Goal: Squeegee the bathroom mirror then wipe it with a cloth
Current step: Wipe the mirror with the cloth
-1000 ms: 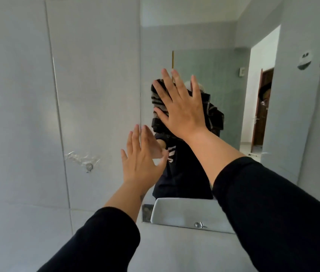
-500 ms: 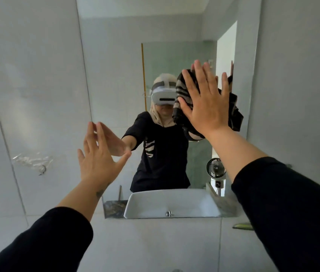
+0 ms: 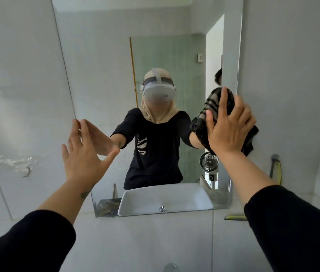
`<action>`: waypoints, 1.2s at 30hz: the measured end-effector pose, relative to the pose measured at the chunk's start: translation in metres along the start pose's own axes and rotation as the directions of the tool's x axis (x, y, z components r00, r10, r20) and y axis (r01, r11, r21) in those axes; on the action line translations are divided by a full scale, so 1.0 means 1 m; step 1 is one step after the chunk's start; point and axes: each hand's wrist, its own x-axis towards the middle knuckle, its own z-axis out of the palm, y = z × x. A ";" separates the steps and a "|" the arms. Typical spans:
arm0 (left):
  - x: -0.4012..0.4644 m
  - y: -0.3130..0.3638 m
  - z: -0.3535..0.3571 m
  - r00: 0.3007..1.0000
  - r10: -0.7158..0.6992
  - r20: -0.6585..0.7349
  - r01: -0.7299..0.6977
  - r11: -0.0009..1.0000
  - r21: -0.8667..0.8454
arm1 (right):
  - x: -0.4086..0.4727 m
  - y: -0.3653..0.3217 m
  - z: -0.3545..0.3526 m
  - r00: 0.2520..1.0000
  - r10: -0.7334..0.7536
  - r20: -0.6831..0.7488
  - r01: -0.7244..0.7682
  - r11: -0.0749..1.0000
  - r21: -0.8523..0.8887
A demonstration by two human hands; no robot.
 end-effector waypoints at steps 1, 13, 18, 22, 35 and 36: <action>0.000 0.000 0.000 1.000 0.005 -0.004 -0.005 1.000 -0.002 | -0.007 -0.006 0.000 1.000 0.006 0.006 -0.006 1.000 -0.002; -0.016 -0.021 -0.002 1.000 0.015 0.004 -0.015 0.997 -0.080 | -0.032 -0.150 -0.010 0.954 -0.300 -0.001 0.299 0.951 0.079; -0.031 -0.048 0.007 0.994 0.026 0.107 -0.019 0.998 -0.061 | -0.051 -0.221 -0.012 0.886 -0.464 -0.002 0.460 0.878 0.130; -0.039 -0.060 0.014 0.992 0.032 0.121 -0.026 0.998 -0.052 | -0.070 -0.251 -0.012 0.832 -0.555 -0.016 0.553 0.826 0.105; -0.055 -0.050 0.016 0.980 0.043 0.193 -0.032 0.998 -0.062 | -0.100 -0.175 0.001 0.782 -0.622 -0.024 0.623 0.781 0.047; -0.055 -0.046 0.017 0.981 0.036 0.190 -0.024 0.998 -0.067 | -0.096 -0.160 0.001 0.797 -0.603 -0.018 0.604 0.796 0.041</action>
